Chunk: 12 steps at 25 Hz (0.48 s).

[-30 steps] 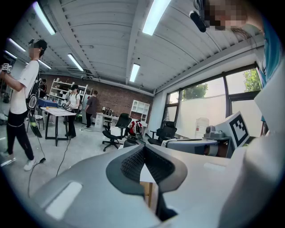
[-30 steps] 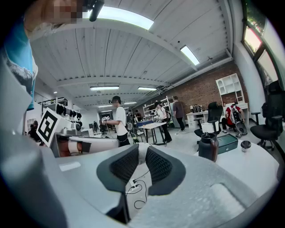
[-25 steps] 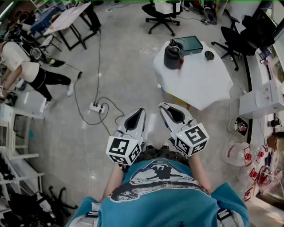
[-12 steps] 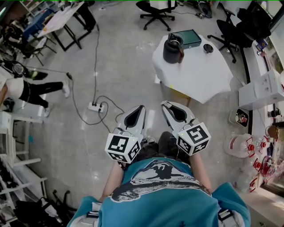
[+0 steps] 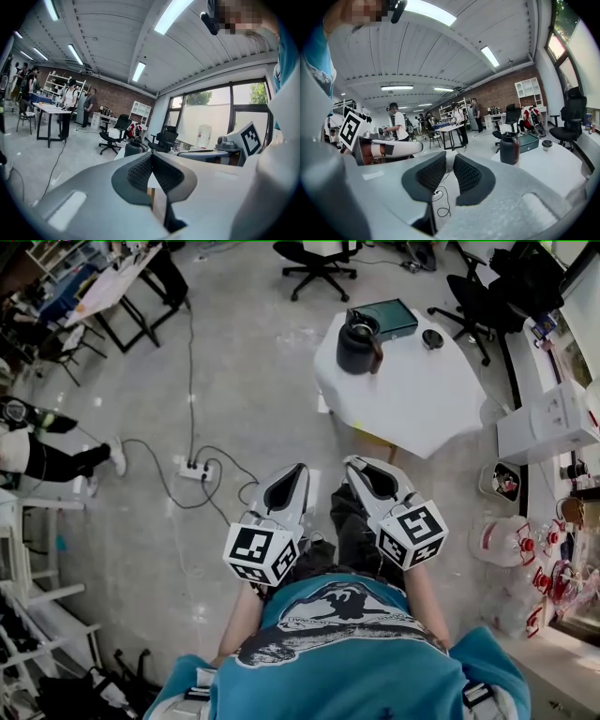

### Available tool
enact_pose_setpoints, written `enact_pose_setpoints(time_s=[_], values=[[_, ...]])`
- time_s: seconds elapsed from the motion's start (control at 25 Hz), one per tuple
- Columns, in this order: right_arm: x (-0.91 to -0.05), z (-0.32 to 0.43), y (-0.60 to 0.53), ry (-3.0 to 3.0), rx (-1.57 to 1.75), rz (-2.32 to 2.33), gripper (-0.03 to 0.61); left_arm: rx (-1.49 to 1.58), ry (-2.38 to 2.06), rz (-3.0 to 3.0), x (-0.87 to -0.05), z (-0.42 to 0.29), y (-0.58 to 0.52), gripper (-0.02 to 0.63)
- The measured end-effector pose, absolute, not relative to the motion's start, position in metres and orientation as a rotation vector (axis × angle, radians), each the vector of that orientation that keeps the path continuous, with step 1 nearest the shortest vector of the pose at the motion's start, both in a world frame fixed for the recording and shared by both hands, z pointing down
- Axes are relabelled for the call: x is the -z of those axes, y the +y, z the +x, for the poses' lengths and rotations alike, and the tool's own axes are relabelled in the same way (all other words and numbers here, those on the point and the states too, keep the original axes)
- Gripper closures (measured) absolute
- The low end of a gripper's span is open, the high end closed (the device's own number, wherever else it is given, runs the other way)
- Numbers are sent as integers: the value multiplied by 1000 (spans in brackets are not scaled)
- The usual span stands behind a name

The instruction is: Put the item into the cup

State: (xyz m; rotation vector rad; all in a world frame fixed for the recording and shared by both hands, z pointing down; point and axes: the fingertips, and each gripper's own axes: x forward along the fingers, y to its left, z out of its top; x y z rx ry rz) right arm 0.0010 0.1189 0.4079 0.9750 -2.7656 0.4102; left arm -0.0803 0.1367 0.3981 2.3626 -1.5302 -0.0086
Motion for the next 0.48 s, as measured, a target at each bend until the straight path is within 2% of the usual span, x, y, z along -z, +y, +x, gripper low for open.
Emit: enact_pose_setpoints(time_s=[0.48], values=[[-401, 4, 16, -2817, -415, 921, 526, -59, -1630, 2311, -398, -85, 47, 595]])
